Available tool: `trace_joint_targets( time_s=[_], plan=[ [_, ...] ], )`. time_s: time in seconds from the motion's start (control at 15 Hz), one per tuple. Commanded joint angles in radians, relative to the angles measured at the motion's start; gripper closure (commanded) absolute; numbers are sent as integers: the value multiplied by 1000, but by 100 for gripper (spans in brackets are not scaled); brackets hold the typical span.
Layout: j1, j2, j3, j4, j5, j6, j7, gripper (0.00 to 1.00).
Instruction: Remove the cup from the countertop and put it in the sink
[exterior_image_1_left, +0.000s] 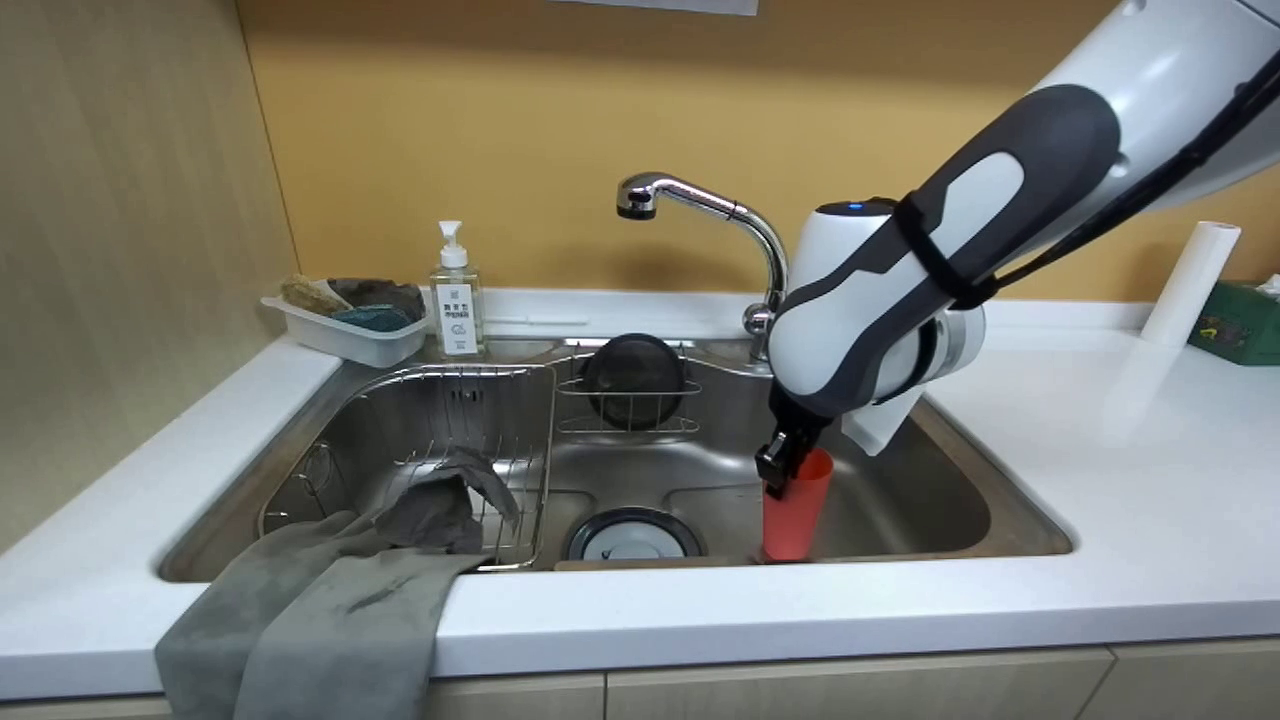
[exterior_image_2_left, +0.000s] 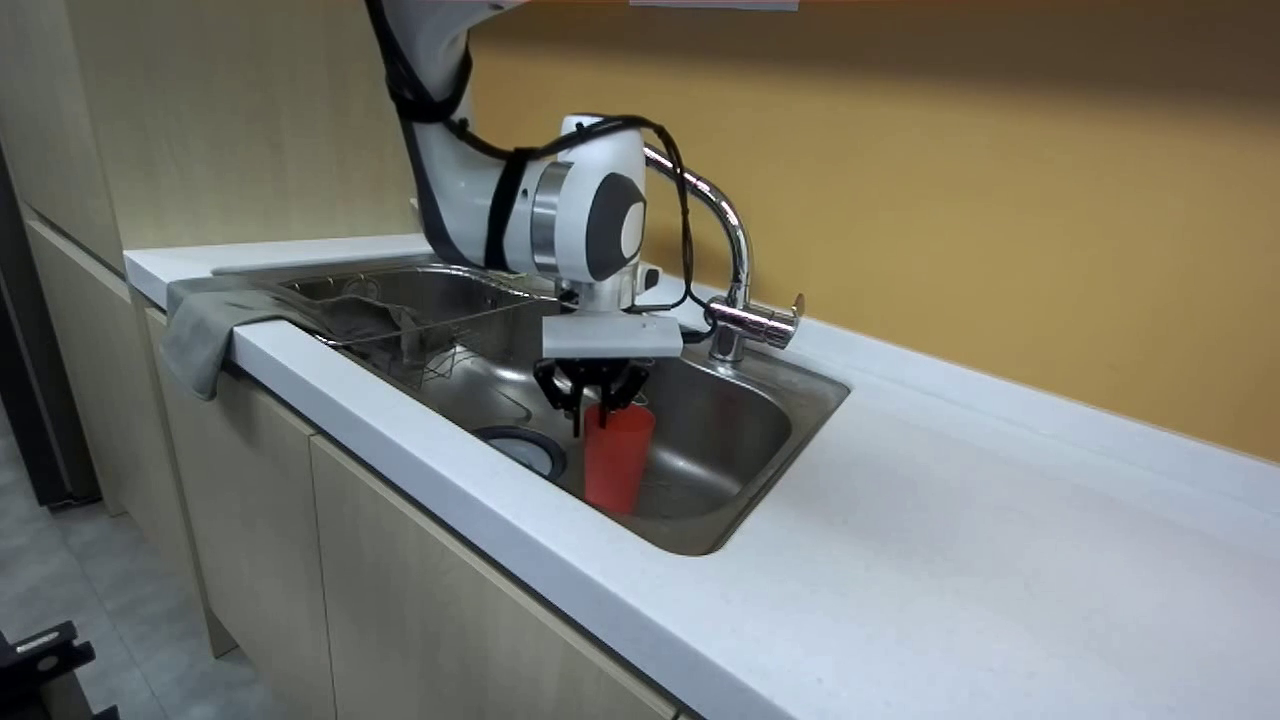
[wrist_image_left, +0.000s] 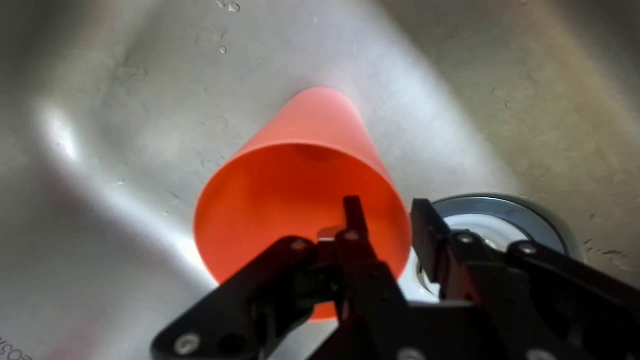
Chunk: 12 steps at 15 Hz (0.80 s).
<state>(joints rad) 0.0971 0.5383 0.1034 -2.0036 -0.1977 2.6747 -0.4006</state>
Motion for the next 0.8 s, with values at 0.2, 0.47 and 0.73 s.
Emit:
trace_joint_targets(
  time_s=[0.2, 0.47, 0.73],
  plan=[
    [11, -12, -20, 30, -17, 7, 80, 19],
    [18, -36, -34, 44, -18, 14, 128, 0],
    [30, -76, -58, 44, -32, 0, 168, 0]
  ],
)
